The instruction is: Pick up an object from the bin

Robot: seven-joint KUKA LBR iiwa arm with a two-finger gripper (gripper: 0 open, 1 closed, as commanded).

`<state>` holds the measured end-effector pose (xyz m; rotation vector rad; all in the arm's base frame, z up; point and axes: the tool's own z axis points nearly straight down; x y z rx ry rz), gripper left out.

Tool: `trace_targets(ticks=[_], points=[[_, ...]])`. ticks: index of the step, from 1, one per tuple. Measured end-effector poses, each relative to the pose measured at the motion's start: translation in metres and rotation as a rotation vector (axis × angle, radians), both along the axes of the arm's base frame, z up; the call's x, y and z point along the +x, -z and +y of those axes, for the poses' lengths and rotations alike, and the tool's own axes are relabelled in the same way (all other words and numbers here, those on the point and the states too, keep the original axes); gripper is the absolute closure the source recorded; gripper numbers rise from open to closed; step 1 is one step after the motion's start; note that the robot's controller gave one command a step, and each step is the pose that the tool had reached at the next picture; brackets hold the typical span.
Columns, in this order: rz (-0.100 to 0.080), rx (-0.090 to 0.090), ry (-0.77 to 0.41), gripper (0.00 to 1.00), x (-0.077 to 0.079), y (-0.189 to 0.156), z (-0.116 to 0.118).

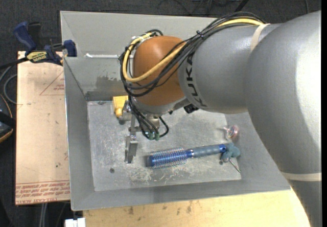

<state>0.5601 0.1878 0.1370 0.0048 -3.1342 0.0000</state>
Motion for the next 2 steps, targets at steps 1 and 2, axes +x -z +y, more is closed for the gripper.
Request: trace_targets(ticks=[1, 2], points=[[-0.014, 0.003, -0.070, 0.00, -0.0626, 0.0589, -0.0622], [-0.012, 0.003, -0.072, 1.00, -0.0623, 0.0582, -0.0609]])
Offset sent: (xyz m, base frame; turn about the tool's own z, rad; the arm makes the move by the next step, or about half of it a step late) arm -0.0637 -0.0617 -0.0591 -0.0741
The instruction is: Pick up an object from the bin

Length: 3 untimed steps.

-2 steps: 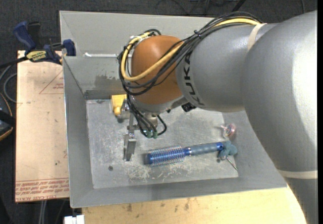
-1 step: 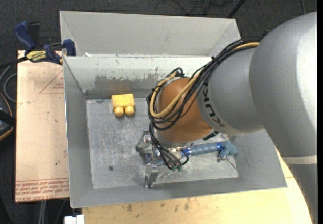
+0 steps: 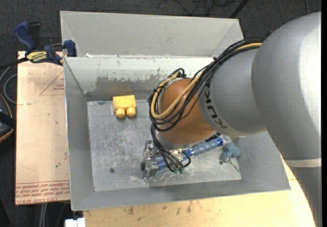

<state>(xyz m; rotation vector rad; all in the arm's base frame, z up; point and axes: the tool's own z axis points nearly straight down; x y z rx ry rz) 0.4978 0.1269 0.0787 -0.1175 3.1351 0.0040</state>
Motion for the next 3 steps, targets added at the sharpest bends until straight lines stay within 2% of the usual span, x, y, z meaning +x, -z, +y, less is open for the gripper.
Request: trace_targets(ticks=[1, 2, 3], points=[[-0.005, -0.001, -0.067, 1.00, -0.009, -0.147, -0.021], [0.003, -0.002, -0.067, 0.00, -0.010, -0.142, -0.020], [-0.014, -0.001, -0.434, 0.00, 0.006, 0.004, -0.079]])
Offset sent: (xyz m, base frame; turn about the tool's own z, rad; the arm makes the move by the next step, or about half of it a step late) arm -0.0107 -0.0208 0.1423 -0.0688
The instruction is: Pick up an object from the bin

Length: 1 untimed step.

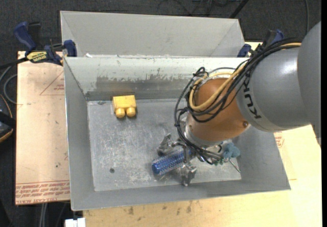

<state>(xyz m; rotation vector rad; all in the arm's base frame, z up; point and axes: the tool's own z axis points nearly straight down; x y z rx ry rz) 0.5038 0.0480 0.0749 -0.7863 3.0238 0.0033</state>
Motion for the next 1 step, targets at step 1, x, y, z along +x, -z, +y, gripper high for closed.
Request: trace_targets(ticks=[1], points=[[-0.002, 0.000, 0.002, 1.00, -0.0003, 0.0007, -0.0001]])
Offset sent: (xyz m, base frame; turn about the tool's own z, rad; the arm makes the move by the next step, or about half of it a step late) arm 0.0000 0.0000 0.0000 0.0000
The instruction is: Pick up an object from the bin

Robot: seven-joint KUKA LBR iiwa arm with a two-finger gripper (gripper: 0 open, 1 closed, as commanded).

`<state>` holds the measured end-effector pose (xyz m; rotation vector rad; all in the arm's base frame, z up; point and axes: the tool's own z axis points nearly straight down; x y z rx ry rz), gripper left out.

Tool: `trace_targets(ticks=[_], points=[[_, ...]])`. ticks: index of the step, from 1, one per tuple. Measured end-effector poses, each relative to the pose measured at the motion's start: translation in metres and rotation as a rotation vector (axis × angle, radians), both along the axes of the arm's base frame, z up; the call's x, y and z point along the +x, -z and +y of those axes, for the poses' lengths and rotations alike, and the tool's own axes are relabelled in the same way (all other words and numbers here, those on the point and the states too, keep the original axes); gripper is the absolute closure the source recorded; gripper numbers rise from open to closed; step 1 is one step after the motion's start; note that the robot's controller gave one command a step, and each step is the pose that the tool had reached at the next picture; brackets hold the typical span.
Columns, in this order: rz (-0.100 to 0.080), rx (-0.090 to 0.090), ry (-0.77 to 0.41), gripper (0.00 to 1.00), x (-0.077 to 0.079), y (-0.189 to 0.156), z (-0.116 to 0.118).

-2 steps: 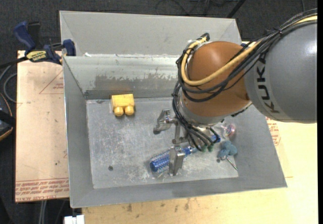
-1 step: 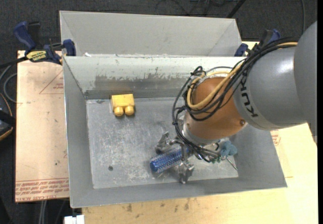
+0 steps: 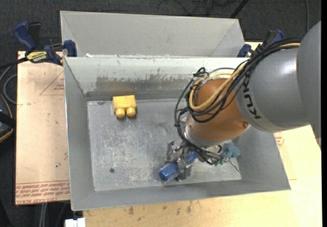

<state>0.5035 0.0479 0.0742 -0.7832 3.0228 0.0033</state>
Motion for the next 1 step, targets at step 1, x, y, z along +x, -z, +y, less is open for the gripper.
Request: trace_targets(ticks=[1], points=[[0.011, -0.005, -0.040, 1.00, -0.0177, -0.1316, 0.0241]])
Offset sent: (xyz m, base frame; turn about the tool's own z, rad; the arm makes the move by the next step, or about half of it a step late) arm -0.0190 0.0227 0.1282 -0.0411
